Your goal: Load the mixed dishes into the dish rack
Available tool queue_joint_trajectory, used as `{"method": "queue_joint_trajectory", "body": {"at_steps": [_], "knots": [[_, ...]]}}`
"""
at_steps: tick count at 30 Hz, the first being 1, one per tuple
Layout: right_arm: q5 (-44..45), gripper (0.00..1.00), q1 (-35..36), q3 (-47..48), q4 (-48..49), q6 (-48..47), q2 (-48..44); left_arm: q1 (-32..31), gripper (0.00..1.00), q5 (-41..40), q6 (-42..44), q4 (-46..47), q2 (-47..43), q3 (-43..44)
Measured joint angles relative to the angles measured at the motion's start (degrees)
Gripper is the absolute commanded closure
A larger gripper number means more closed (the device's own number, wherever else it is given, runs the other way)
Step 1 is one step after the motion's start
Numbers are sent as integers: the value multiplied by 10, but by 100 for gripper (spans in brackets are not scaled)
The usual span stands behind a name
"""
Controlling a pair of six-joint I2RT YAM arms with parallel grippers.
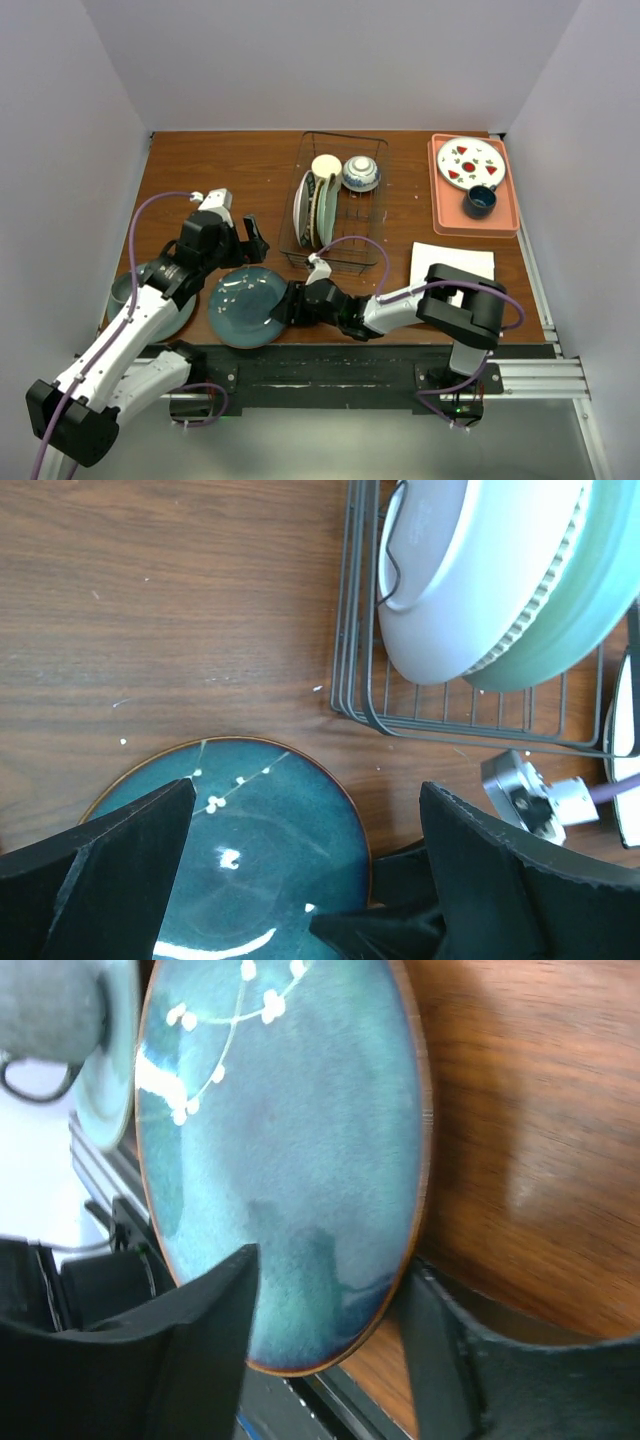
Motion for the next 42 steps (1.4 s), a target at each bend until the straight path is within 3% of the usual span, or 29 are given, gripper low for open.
{"method": "queue_joint_trajectory", "body": {"at_steps": [3, 4, 6, 7, 9, 18, 24, 33, 42], "knots": [[22, 59, 4, -2, -3, 30, 2, 0, 0, 4, -2, 0, -14, 0], [31, 70, 5, -6, -4, 40, 2, 0, 0, 4, -5, 0, -17, 0], [47, 81, 6, -14, -3, 55, 2, 0, 0, 4, -10, 0, -24, 0], [55, 91, 8, -19, -5, 62, 2, 0, 0, 4, -13, -1, -27, 0], [68, 99, 11, -25, 0, 83, -2, 0, 0, 4, -16, -1, -32, 0], [109, 100, 29, -59, -1, 129, -52, 0, 0, 4, -25, -9, -51, 0], [122, 100, 31, -71, -54, 127, -99, 0, 0, 3, -23, -24, -46, 1], [120, 100, 30, -47, -111, 93, -121, 0, 0, -5, -7, -32, -83, 3], [118, 100, 30, 17, -253, 5, -172, 0, 0, -13, 6, -36, -103, 21]]}}
